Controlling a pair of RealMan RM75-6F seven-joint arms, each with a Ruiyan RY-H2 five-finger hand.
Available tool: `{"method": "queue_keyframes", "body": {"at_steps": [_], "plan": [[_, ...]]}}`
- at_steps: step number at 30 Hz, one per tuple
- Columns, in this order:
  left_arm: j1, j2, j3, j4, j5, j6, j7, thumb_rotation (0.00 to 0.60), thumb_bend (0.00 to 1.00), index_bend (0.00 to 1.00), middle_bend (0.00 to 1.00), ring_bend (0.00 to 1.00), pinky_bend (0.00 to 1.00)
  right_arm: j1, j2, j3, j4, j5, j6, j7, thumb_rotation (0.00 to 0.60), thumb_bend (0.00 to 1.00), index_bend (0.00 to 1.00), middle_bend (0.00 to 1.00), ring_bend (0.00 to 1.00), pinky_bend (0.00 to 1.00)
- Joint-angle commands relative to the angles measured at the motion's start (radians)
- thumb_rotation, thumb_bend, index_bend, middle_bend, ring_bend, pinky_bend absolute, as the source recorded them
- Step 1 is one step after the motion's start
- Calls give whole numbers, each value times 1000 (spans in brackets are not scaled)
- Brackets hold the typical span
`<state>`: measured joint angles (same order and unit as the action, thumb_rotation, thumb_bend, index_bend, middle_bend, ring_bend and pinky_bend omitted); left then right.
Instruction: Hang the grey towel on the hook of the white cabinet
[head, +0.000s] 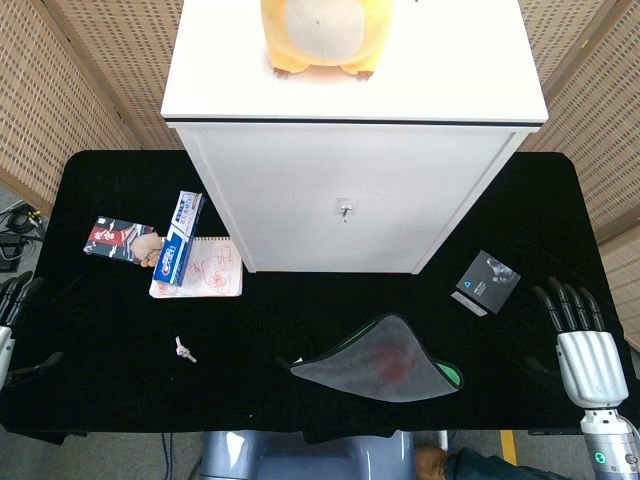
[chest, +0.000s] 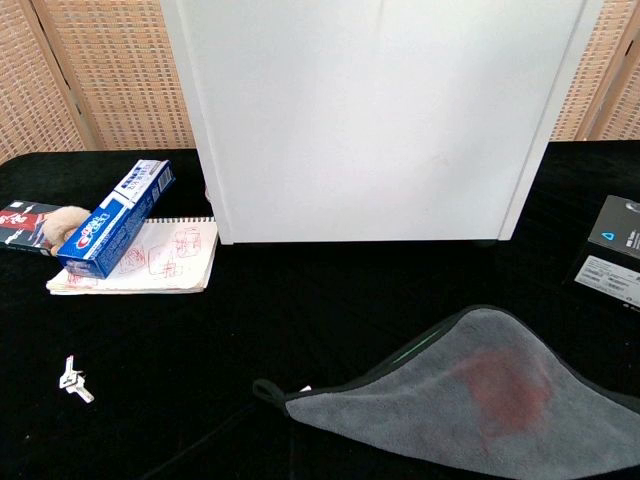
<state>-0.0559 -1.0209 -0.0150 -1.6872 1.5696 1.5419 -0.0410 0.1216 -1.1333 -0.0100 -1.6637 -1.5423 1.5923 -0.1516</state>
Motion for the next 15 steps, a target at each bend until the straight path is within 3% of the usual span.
{"method": "queue_keyframes", "body": {"at_steps": [1,7,9,10,11,12,14,15], "plan": [[0,1,1,0,0,-1,-2,600,0,0,0,0,0,-3,2,1,-4,-4,-2,-3,600,0,0,0,0,0],[2,6,2,1,-2,-1,-7,600,0,0,0,0,0,-3,3,-1,-11,-26,-13,-1,600,0,0,43,13,0],[3,7,1,0,-7,-1,-12,600,0,0,0,0,0,12,3,-6,-19,-47,-38,3,600,0,0,305,202,34],[2,8,-1,0,-10,-3,-14,600,0,0,0,0,0,27,4,-7,-21,-63,-60,6,600,0,0,459,337,109],[2,8,-2,1,-13,-5,-15,600,0,0,0,0,0,45,6,-10,-22,-79,-86,11,600,0,0,546,420,182],[-1,9,-4,0,-17,-9,-16,600,0,0,0,0,0,79,12,-15,-27,-103,-138,33,600,0,0,693,562,364],[-5,10,-8,-2,-23,-16,-16,600,0,0,0,0,0,141,17,-16,-36,-133,-227,87,600,0,4,858,723,638],[-8,9,-9,-2,-27,-21,-13,600,0,0,0,0,0,174,17,-15,-36,-145,-273,121,600,0,14,911,776,730]]}}
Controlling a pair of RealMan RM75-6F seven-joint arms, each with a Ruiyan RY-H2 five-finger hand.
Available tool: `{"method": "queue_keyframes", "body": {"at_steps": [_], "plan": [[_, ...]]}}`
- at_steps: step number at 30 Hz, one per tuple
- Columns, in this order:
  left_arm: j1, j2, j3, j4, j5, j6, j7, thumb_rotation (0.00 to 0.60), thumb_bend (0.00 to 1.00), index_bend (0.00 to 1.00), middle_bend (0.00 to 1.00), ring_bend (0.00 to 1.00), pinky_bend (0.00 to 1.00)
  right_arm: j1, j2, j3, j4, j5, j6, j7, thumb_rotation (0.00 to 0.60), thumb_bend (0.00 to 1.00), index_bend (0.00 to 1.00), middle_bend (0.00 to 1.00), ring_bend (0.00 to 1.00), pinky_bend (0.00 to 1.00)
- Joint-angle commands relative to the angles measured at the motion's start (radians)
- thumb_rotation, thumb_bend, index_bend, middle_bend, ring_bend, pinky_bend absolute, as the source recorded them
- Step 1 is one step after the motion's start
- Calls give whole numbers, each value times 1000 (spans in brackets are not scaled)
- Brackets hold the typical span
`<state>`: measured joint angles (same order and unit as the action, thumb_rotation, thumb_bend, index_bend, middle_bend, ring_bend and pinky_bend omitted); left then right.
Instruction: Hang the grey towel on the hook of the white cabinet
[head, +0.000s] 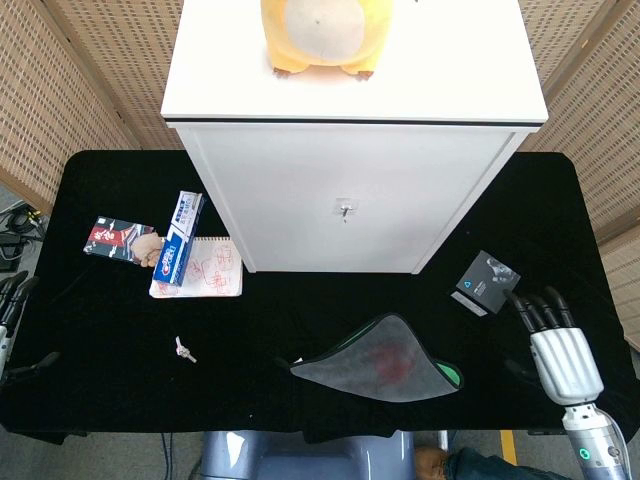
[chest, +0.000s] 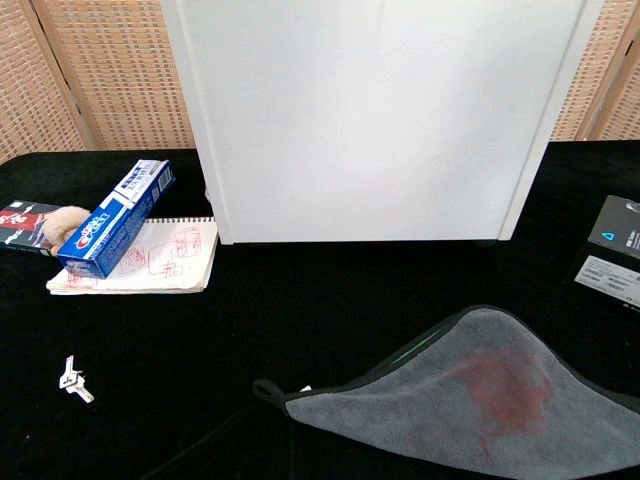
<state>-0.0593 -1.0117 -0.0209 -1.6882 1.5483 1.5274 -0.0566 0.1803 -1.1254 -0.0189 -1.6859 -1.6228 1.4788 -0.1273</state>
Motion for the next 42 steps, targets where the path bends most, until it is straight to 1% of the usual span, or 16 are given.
{"method": "queue_keyframes", "body": {"at_steps": [1,3,5,7,9,13,18,24,28,31,36,38,42], "plan": [[-7,-1,-4,-1,-9,-13,6,600,0,0,0,0,0,151,6,-6,-14,-74,-214,121,600,0,34,948,815,793],[-12,-3,-6,0,-19,-25,11,600,0,0,0,0,0,210,-6,-6,-22,-77,-312,151,600,0,80,985,858,870],[-16,-5,-8,1,-29,-36,14,600,0,0,0,0,0,249,-24,-3,-26,-70,-376,158,600,0,117,999,887,918],[-20,-7,-12,4,-41,-46,16,600,0,0,0,0,0,289,-56,0,-24,-56,-452,144,600,0,141,1000,915,966],[-24,-9,-15,7,-53,-57,17,600,0,0,0,0,0,323,-94,7,-24,-24,-526,105,600,0,165,1000,935,993],[-34,-15,-19,14,-75,-83,22,600,0,0,0,0,0,365,-178,24,-24,66,-629,16,600,0,213,1000,949,1000],[-42,-21,-19,17,-87,-104,27,600,0,0,0,0,0,413,-264,47,-8,179,-726,-62,600,0,260,1000,949,1000],[-47,-24,-20,20,-94,-114,29,600,0,0,0,0,0,449,-354,66,32,286,-749,-183,600,1,290,1000,949,1000],[-47,-24,-20,20,-95,-113,28,600,0,0,0,0,0,461,-394,58,49,351,-750,-253,600,15,291,1000,949,1000],[-47,-25,-19,20,-94,-113,29,600,0,0,0,0,0,468,-420,50,71,377,-742,-297,600,29,291,1000,949,1000],[-46,-25,-19,19,-96,-111,29,600,0,0,0,0,0,471,-461,48,93,401,-714,-331,600,80,300,1000,949,1000],[-47,-26,-19,19,-97,-114,32,600,0,0,0,0,0,472,-469,46,100,406,-709,-339,600,108,325,1000,949,1000],[-49,-27,-18,18,-98,-118,35,600,0,0,0,0,0,476,-485,39,113,421,-705,-351,600,199,391,1000,949,1000]]}}
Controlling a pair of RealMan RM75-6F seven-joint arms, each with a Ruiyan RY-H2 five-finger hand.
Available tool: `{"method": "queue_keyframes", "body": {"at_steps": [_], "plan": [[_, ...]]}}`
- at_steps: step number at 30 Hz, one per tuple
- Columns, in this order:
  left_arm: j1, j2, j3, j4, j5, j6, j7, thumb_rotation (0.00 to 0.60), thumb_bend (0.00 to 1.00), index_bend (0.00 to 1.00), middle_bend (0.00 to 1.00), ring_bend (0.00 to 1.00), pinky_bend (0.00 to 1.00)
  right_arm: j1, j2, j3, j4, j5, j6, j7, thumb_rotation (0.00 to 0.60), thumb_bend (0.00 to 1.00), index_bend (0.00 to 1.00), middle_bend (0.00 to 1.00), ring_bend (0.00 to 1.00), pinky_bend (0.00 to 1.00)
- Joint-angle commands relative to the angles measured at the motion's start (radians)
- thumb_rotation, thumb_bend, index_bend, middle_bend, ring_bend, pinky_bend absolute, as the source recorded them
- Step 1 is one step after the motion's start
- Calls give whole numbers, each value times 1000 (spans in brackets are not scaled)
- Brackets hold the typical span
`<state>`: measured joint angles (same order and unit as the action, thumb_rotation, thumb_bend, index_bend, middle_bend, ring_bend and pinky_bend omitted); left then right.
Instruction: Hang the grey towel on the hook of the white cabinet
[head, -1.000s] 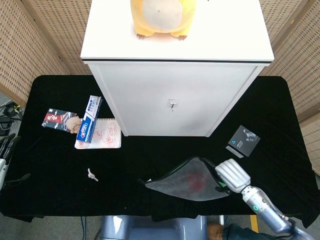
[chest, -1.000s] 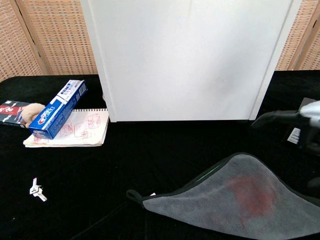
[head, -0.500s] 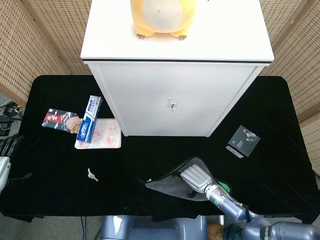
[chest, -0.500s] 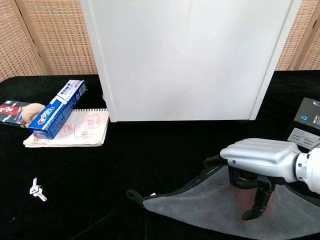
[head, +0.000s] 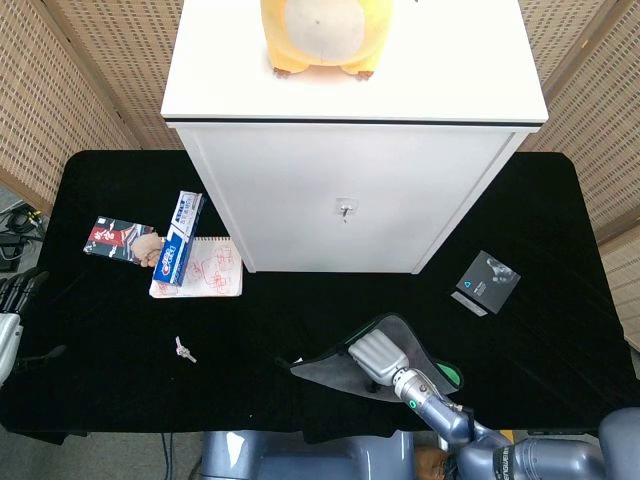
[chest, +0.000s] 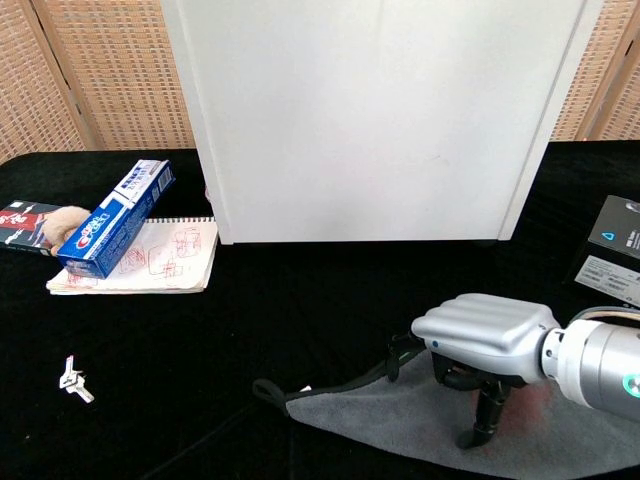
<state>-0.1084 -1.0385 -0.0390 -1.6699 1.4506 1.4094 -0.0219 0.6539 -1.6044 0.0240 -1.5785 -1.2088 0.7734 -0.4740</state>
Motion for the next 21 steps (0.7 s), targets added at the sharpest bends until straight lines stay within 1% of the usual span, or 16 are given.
{"method": "queue_keyframes", "body": {"at_steps": [1,4,8,12,14,16,19,21], "plan": [[-1,0,0,-1,-1,0,1,600,0,0,0,0,0,4,-9,-7,9,12,0,-6,600,228,418,1000,949,1000],[-1,0,0,-1,-1,-1,1,600,0,0,0,0,0,6,-16,-13,17,21,0,-9,600,302,463,1000,949,1000],[-1,0,0,-2,-2,-1,2,600,0,0,0,0,0,9,-21,-18,23,26,-1,1,600,425,536,1000,949,1000],[-2,-1,1,-3,-2,-2,4,600,0,0,0,0,0,9,-22,-20,23,18,2,19,600,588,610,1000,953,1000],[-2,-1,1,-3,-2,-2,4,600,0,0,0,0,0,8,-21,-21,22,8,7,34,600,644,646,1000,954,1000],[-1,-1,1,-3,-2,-1,5,600,0,0,0,0,0,6,-19,-24,22,-7,13,51,600,671,690,1000,955,1000],[-1,-1,2,-4,-1,0,5,600,0,0,0,0,0,3,-13,-27,19,-33,24,80,600,672,759,1000,957,1000],[-1,-1,2,-4,0,1,5,600,0,0,0,0,0,-1,-10,-27,15,-44,32,99,600,672,787,1000,958,1000]]}}
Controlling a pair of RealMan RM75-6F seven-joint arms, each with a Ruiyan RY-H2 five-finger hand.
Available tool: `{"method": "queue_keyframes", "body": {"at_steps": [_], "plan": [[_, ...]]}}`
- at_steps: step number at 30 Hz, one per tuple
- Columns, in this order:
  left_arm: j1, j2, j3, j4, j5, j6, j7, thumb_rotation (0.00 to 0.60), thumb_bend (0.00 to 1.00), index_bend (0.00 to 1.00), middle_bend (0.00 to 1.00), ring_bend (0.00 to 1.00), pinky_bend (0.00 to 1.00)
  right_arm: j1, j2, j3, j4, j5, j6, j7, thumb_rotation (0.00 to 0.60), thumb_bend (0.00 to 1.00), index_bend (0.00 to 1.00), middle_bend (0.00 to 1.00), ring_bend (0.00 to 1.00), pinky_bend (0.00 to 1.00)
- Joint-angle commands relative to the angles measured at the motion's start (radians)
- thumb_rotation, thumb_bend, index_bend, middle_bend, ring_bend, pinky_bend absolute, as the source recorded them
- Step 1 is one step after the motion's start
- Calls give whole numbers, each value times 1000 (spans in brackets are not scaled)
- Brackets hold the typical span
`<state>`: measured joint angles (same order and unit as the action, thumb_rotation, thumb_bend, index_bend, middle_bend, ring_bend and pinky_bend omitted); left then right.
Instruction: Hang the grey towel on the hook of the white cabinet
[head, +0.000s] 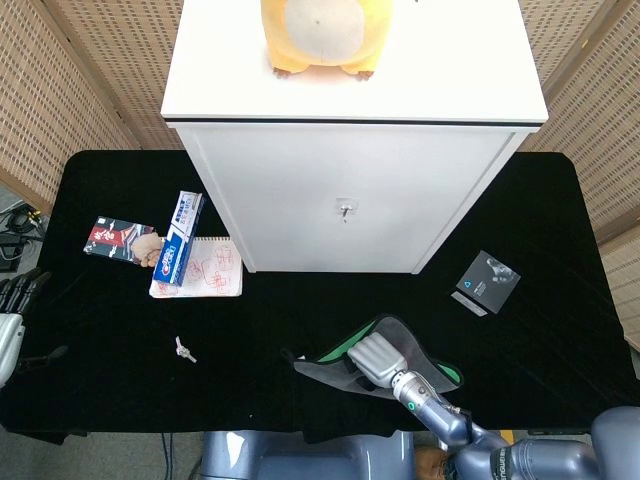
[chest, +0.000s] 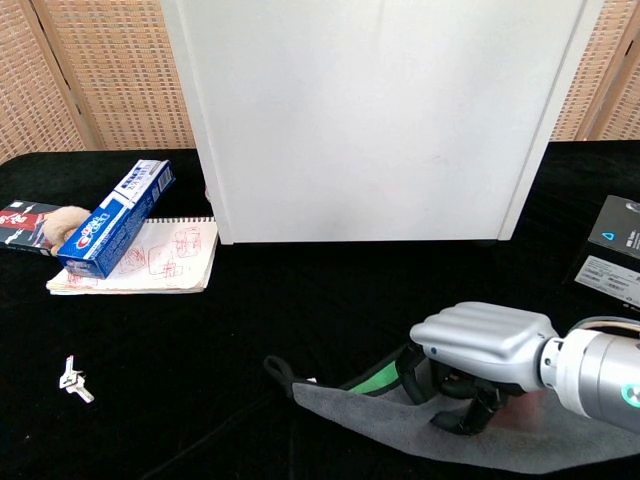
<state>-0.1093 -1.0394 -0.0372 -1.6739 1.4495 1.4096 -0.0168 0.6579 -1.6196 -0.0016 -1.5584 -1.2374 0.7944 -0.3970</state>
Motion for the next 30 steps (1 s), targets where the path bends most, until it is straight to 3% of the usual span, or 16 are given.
{"method": "queue_keyframes", "body": {"at_steps": [1,9,16,30], "plan": [[1,0,1,-1,1,1,0,600,0,0,0,0,0,-7,6,0,-8,-22,17,33,600,672,793,1000,959,1000],[3,3,3,-2,7,5,-8,600,0,0,0,0,0,-44,48,20,-68,-135,116,221,600,710,808,1000,969,1000],[7,7,8,-7,19,14,-14,600,0,0,0,0,0,-66,128,55,-154,-165,173,371,600,722,812,1000,969,1000],[12,13,11,-12,30,26,-23,600,0,0,0,0,0,-116,316,119,-293,-256,328,537,600,743,816,1000,969,1000]]}}
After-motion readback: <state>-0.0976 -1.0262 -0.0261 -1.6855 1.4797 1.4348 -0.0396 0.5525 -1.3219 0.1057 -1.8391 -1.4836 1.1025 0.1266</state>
